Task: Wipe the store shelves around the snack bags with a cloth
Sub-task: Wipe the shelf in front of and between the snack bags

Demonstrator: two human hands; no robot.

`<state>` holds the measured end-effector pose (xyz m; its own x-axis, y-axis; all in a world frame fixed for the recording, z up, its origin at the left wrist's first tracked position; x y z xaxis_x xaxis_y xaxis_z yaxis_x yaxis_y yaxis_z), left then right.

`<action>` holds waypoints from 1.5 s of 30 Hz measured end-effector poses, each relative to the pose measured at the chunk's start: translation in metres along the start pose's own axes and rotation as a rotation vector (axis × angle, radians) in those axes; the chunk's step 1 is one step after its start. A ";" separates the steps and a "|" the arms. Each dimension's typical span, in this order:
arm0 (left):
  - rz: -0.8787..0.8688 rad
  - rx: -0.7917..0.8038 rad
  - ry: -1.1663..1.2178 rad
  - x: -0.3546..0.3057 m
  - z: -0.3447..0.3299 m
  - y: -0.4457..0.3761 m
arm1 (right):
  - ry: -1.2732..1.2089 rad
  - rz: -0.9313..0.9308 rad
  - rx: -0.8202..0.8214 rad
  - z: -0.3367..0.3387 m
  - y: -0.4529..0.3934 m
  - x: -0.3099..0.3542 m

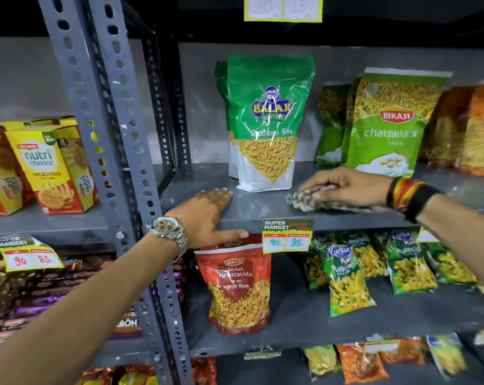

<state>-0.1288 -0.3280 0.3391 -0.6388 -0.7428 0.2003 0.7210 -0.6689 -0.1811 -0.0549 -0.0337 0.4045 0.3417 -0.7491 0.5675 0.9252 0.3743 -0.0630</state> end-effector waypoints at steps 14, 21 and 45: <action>-0.127 -0.161 -0.030 -0.083 0.030 -0.020 | 0.032 0.080 -0.094 0.040 0.032 -0.042; -0.265 -0.076 0.014 -0.123 0.023 -0.068 | -0.130 -0.019 -0.504 0.065 -0.037 -0.079; -0.267 -0.039 0.065 -0.113 0.008 -0.074 | -0.041 -0.158 -0.209 0.064 -0.230 -0.150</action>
<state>-0.1075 -0.1942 0.3373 -0.8214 -0.5399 0.1839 0.5151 -0.8406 -0.1672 -0.3299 0.0274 0.3862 0.1873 -0.7651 0.6161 0.9820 0.1303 -0.1367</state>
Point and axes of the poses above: each hand's wrist, its own y-axis away from the middle knuckle, its own z-axis out of the back of the hand, x = y × z, the point moved 4 cm from there along -y, towards the middle knuckle, and after that the axes turned 4 degrees about -y, right-handed, at the moved point
